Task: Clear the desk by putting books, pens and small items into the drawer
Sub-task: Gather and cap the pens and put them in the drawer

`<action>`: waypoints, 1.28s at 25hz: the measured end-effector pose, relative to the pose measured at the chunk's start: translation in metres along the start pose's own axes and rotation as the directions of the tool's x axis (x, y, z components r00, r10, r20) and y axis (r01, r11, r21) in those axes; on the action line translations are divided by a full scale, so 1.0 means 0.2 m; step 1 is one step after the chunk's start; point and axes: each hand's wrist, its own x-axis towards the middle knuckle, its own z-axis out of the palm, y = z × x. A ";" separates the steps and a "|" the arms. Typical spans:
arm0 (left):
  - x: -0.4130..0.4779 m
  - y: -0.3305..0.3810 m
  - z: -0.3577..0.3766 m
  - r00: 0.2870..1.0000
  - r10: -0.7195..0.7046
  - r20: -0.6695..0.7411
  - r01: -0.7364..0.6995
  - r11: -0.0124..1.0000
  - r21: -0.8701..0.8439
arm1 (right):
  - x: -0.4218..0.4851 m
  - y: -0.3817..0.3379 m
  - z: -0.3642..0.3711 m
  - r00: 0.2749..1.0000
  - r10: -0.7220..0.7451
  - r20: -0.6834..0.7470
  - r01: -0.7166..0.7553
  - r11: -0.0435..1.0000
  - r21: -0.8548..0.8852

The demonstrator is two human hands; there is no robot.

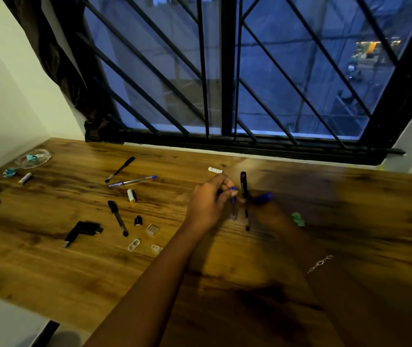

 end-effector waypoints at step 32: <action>-0.09 0.02 0.08 0.917 -0.054 0.396 0.238 0.870 -0.433 | -0.16 0.25 0.16 0.989 -0.073 0.130 0.065 0.996 0.062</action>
